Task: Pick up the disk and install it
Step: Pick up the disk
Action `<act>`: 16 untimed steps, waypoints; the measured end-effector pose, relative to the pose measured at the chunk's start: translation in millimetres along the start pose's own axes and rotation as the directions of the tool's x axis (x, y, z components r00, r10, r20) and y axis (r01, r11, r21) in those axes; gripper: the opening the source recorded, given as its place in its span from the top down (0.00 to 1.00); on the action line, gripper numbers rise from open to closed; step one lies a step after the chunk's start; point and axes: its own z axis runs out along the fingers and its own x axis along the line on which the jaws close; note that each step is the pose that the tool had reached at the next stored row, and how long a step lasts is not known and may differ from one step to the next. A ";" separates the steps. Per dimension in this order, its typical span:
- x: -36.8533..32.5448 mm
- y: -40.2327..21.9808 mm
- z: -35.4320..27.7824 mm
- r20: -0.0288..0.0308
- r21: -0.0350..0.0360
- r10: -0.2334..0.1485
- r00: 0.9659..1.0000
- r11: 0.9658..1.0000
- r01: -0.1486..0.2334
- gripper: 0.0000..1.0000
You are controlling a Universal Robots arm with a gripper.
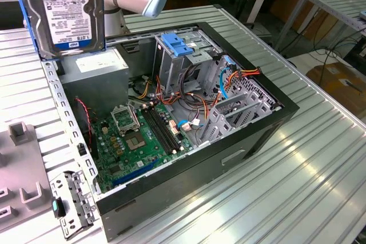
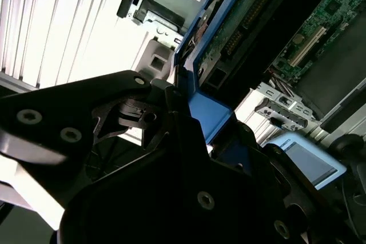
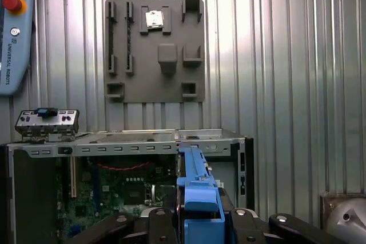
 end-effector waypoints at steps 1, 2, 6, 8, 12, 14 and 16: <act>-0.2 -5.3 0.0 0.000 0.000 0.000 1.000 1.000 0.000 0.63; -0.3 -8.5 -0.1 0.000 0.000 0.000 1.000 1.000 0.000 0.63; -1.0 -27.3 -0.3 0.000 0.000 0.000 1.000 1.000 0.000 0.63; -1.2 -34.0 -0.4 0.000 0.000 0.000 1.000 1.000 0.000 0.63; 2.5 -39.9 -0.4 0.000 0.000 0.000 1.000 1.000 0.000 0.63; 6.1 -42.8 -0.4 0.000 0.000 0.000 1.000 1.000 0.000 0.63; 9.4 -46.2 -0.4 0.000 0.000 0.000 1.000 1.000 0.000 0.63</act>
